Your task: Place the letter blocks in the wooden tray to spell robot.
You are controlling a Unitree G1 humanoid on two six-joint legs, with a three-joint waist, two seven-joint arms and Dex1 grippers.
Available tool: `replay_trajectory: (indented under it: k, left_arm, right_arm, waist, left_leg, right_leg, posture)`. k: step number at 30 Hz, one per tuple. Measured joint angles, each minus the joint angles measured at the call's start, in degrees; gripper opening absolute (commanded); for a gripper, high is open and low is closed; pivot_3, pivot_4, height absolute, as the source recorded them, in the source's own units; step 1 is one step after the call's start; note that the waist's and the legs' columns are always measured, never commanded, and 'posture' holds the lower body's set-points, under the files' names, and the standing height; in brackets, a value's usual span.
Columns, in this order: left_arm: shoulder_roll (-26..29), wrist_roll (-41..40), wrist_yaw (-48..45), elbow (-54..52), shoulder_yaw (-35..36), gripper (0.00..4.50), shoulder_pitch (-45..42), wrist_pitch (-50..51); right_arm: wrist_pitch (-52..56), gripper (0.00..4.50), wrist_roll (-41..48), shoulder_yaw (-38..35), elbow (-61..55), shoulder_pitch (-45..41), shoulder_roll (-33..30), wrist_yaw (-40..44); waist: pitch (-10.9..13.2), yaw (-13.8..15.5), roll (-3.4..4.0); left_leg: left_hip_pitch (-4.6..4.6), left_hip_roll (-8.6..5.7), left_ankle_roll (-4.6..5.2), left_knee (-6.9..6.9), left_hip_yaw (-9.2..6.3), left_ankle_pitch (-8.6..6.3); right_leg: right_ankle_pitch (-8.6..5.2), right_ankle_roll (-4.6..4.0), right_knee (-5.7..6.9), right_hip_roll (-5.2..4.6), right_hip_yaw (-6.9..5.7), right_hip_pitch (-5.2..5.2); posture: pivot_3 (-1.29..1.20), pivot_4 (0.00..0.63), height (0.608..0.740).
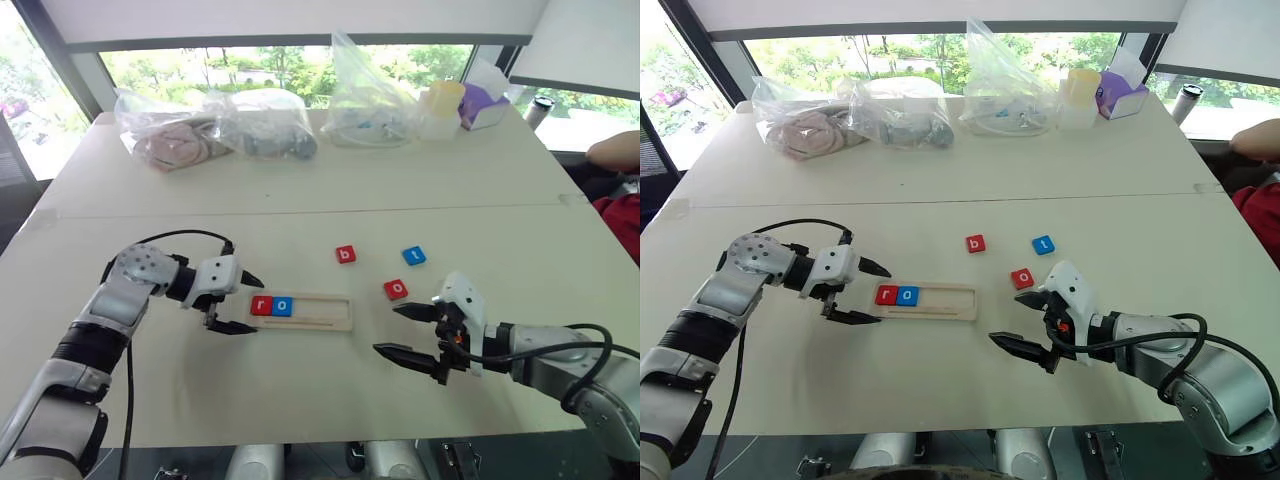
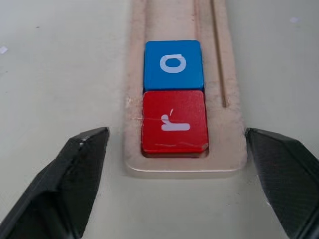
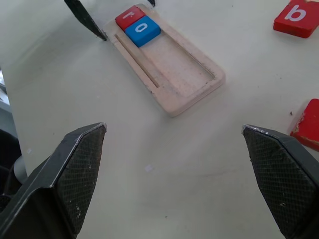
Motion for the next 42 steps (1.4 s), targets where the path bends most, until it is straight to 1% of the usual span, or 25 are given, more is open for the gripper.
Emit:
replay_trajectory:
  k: [5,9,12,15,19,21,22,23,25,26,29,33,36,39,41,42]
  left_arm:
    - [0.08,-0.06,0.05,-2.28,0.56,4.47,1.51,1.38]
    - [1.1,-0.84,0.21,-6.49,1.25,4.47,3.69,4.97]
    - [1.84,-1.31,0.45,-8.67,1.51,4.47,4.81,6.9]
    - [2.58,-1.19,1.32,-8.25,1.68,4.47,4.03,8.1]
    - [6.5,-1.19,1.64,-7.0,3.39,4.47,3.01,10.97]
    - [8.47,-1.21,2.12,-6.96,4.94,4.47,2.85,12.0]
    - [9.32,-1.21,2.7,-7.14,5.71,4.47,3.04,12.51]
    - [10.24,-1.25,3.36,-7.47,6.76,4.47,3.6,13.05]
    - [11.68,-1.63,5.04,-9.66,9.26,4.47,6.23,14.88]
    - [12.09,-2.34,6.05,-11.53,10.62,4.47,8.01,16.28]
    - [12.35,-4.04,9.02,-16.65,14.06,4.47,12.54,19.99]
    - [12.22,-6.82,14.04,-25.24,18.76,4.47,19.07,26.24]
    - [10.76,-7.75,17.71,-28.96,20.28,4.47,20.32,28.87]
    - [9.65,-7.78,20.42,-30.89,20.4,4.47,20.41,30.25]
    - [9.25,-7.79,21.36,-31.84,20.38,4.5,20.41,30.49]
    - [9.09,-7.77,21.7,-31.96,20.37,4.5,20.38,30.5]
  right_arm:
    - [-0.02,4.5,0.48,-1.08,0.28,-1.34,2.67,-2.34]
    - [-2.14,4.5,-1.98,0.08,4.45,-8.34,6.06,-4.31]
    - [-5.41,4.5,-5.88,4.11,10.16,-14.22,6.48,-2.4]
    - [-10.42,4.5,-11.27,9.98,19.06,-21.17,6.85,2.51]
    - [-20.22,4.5,-20.43,18.71,33.85,-30.85,7.77,11.35]
    - [-23.4,4.5,-25.82,23.04,41.87,-35.89,9.01,13.55]
    - [-23.28,4.5,-27.97,24.57,45.8,-38.42,10.24,13.29]
    - [-21.58,4.5,-29.04,24.63,49.11,-40.48,12.58,12.22]
    - [-15.57,4.5,-28.03,22.16,50.62,-41.94,17.43,8.91]
    - [-12.29,4.5,-27.1,20.97,49.64,-41.92,19.7,7.11]
    - [-4.91,4.5,-26.83,19.11,45.85,-41.01,23.49,1.46]
    - [4.95,4.5,-27.15,14.81,38.42,-37.69,29.66,-9.38]
    - [8.78,4.5,-29.53,14.64,35.21,-36.55,33.79,-16.82]
    - [10.55,4.5,-31.86,14.92,32.66,-35.04,36.67,-22.43]
    - [11.23,3.97,-32.81,15.44,31.18,-34.19,37.48,-24.56]
    - [11.1,3.61,-33.57,15.94,30.87,-33.84,37.54,-25.42]
  waist:
    - [-0.01,-0.14,0.0]
    - [-0.02,-0.61,-0.01]
    - [-0.01,-1.14,-0.01]
    - [0.0,-1.35,0.0]
    - [0.05,-1.8,-0.05]
    - [0.06,-1.79,-0.06]
    - [0.07,-1.82,-0.04]
    - [0.07,-1.77,-0.04]
    - [0.06,-1.73,-0.05]
    - [0.06,-1.65,-0.04]
    - [0.06,-1.2,-0.04]
    - [0.06,-1.26,-0.05]
    - [0.05,-1.35,-0.06]
    - [0.04,-1.34,-0.07]
    - [0.03,-1.43,-0.07]
    - [0.03,-1.46,-0.06]
  left_leg:
    - [0.02,0.02,0.0,-0.01,-0.01,0.0]
    - [0.05,0.02,0.0,0.0,0.0,0.0]
    - [0.04,0.02,0.0,-0.01,-0.04,0.0]
    - [0.04,0.02,0.01,-0.01,-0.02,0.01]
    - [0.01,0.05,0.01,-0.03,0.01,0.0]
    - [0.02,0.06,0.01,-0.05,0.01,0.0]
    - [-0.03,0.07,0.01,-0.06,0.04,0.01]
    - [-0.09,0.06,0.01,-0.08,0.05,0.01]
    - [-0.13,0.09,0.01,-0.15,0.03,0.01]
    - [-0.15,0.11,0.03,-0.19,0.02,0.0]
    - [-0.3,0.09,0.04,-0.22,-0.04,-0.01]
    - [-0.33,0.08,0.03,-0.16,-0.01,-0.01]
    - [-0.15,0.05,0.0,-0.13,0.04,0.0]
    - [-0.02,0.03,-0.03,-0.13,0.01,0.02]
    - [-0.01,0.03,-0.03,-0.13,0.0,0.03]
    - [-0.01,0.03,-0.03,-0.13,0.01,0.03]
  right_leg:
    - [0.0,0.0,0.03,0.01,0.01,0.0]
    - [0.01,0.0,0.06,0.01,0.04,0.01]
    - [0.0,-0.01,0.06,0.04,0.02,0.0]
    - [0.01,-0.01,0.08,0.06,0.03,-0.03]
    - [0.07,-0.06,0.14,0.12,0.04,-0.15]
    - [0.1,-0.02,0.17,0.13,0.03,-0.16]
    - [0.19,0.0,0.19,0.12,0.04,-0.25]
    - [0.24,-0.02,0.23,0.1,0.06,-0.34]
    - [0.25,-0.02,0.32,0.1,0.07,-0.44]
    - [0.24,-0.02,0.38,0.07,0.07,-0.49]
    - [0.23,0.01,0.36,-0.02,0.02,-0.58]
    - [0.24,0.04,0.32,-0.18,0.07,-0.57]
    - [0.23,0.01,0.31,-0.14,0.09,-0.43]
    - [0.19,-0.09,0.33,-0.03,0.09,-0.32]
    - [0.2,-0.08,0.35,-0.01,0.09,-0.32]
    - [0.21,-0.07,0.35,-0.01,0.09,-0.32]
  posture:
    - [0.0,0.15,0.74]
    - [0.0,0.15,0.74]
    - [0.0,0.15,0.74]
    - [0.0,0.15,0.74]
    - [0.0,0.15,0.74]
    - [0.0,0.15,0.74]
    - [0.0,0.15,0.74]
    - [0.0,0.15,0.74]
    - [0.0,0.15,0.74]
    - [0.0,0.15,0.74]
    - [0.0,0.15,0.74]
    - [0.0,0.15,0.74]
    - [0.0,0.15,0.74]
    - [0.0,0.15,0.74]
    - [0.0,0.15,0.74]
    - [0.0,0.15,0.74]
